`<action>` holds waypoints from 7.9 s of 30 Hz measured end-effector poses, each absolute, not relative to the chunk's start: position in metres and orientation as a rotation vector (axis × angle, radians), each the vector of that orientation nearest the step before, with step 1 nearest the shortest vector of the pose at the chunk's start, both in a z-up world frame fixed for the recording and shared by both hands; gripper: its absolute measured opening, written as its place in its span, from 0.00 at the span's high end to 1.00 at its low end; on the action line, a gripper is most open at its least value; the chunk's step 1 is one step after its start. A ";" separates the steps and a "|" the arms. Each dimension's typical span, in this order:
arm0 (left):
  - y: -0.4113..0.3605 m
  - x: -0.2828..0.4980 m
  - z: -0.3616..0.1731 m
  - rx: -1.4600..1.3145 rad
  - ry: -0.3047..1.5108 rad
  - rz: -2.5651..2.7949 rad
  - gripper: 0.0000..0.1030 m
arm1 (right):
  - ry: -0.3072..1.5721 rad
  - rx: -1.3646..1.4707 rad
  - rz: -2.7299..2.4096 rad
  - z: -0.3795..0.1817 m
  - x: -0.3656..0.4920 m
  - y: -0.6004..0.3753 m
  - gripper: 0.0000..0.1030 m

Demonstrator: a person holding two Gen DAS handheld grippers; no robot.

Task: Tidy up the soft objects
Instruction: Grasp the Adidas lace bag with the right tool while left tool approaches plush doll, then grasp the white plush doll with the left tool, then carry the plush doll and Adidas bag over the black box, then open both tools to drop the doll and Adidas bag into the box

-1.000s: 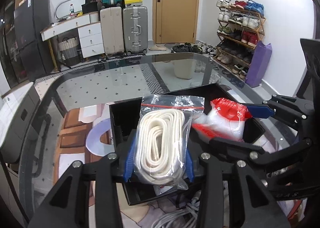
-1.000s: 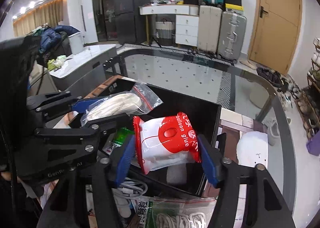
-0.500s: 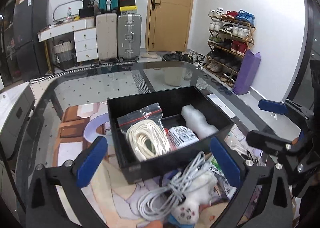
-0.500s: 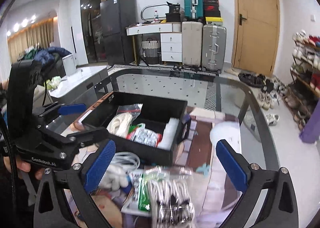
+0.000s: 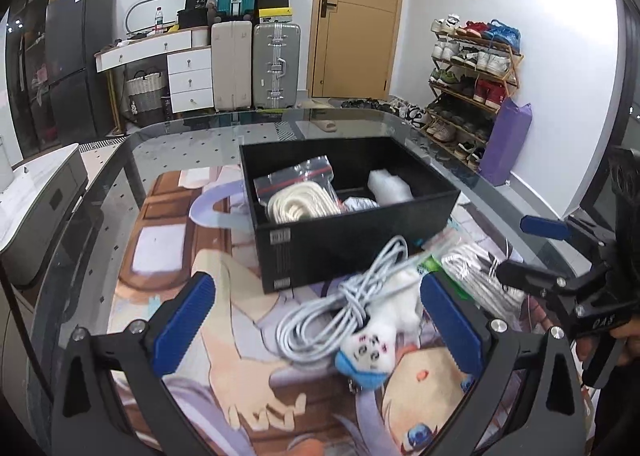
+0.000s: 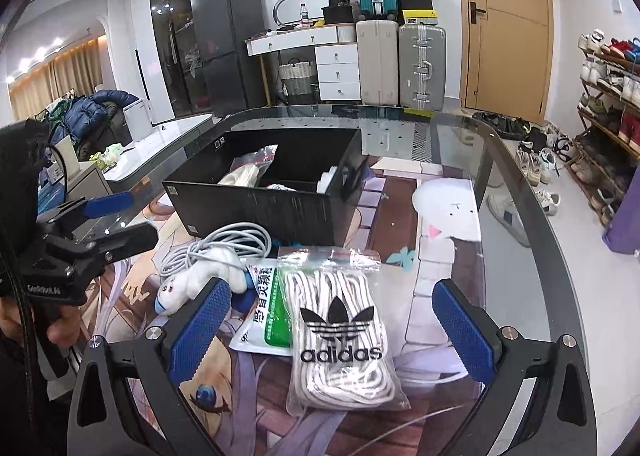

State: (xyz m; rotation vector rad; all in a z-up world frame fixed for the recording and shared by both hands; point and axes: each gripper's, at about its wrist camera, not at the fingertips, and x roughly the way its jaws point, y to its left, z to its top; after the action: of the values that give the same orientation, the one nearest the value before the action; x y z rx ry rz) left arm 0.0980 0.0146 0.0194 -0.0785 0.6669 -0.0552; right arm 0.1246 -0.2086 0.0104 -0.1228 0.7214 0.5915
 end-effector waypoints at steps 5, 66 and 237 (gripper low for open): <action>0.005 0.093 0.011 -0.070 0.679 -0.069 0.00 | 0.746 -0.099 0.591 0.005 0.126 -0.216 0.01; -0.016 0.093 -0.009 -0.021 0.719 -0.121 0.00 | 0.812 -0.079 0.672 -0.018 0.129 -0.208 0.55; 0.048 0.195 0.023 -0.102 0.782 -0.129 0.75 | 0.962 -0.245 0.643 0.020 0.239 -0.085 0.55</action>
State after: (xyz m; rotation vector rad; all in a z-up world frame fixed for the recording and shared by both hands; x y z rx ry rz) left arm 0.1949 0.0476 0.0232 -0.1019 0.7823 -0.1285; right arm 0.2389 -0.0852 0.0195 -0.2450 0.9618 0.6429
